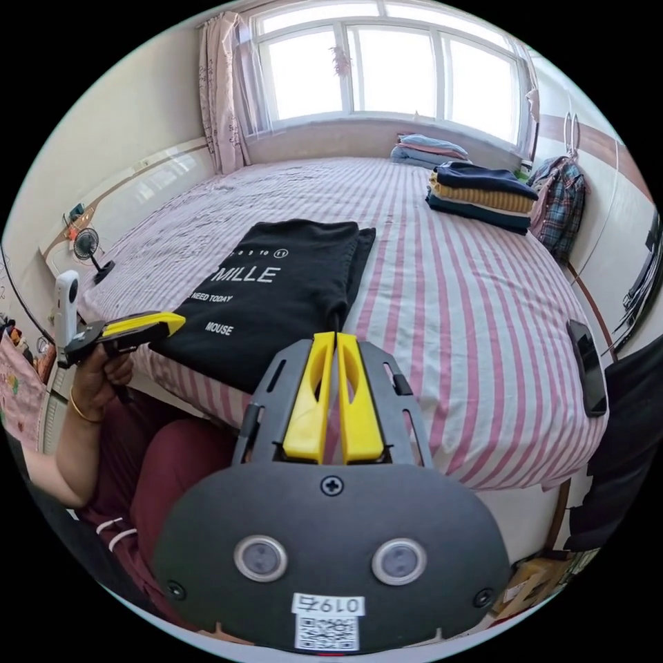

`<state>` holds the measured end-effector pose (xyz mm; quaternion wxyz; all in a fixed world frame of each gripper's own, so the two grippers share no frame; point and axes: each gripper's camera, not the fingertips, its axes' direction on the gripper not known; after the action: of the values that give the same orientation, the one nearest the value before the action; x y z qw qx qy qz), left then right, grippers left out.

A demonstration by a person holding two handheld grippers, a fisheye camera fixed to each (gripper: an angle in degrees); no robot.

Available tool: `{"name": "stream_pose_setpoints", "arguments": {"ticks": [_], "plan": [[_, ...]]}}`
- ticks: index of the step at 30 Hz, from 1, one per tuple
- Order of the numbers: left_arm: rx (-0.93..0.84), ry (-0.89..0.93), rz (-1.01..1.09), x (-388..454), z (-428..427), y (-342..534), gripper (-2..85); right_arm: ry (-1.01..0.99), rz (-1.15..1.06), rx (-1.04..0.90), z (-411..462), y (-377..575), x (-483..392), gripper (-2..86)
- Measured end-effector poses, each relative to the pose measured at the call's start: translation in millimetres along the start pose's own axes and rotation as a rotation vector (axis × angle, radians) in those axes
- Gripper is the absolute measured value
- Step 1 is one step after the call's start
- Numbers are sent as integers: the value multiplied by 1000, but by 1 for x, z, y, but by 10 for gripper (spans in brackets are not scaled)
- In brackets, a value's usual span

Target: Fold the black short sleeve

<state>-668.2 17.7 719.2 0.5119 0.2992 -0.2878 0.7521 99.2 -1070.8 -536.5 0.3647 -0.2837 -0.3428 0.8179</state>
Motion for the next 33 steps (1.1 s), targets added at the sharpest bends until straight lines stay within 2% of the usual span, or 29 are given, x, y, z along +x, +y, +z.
{"name": "stream_pose_setpoints", "arguments": {"ticks": [4,10,15,25,33], "plan": [[2,-27,23,2,-1,1,10,72,-39,12,-1,-8,-3,22],[-5,-48,48,3,-1,2,11,68,-53,-38,14,-24,4,42],[-42,-38,34,-4,3,4,10,78,-31,-59,23,-25,23,5],[-66,-20,33,-13,3,8,9,-138,187,-53,45,-15,85,0],[-70,-11,37,-16,2,12,9,-47,94,-92,58,-17,79,26]]}}
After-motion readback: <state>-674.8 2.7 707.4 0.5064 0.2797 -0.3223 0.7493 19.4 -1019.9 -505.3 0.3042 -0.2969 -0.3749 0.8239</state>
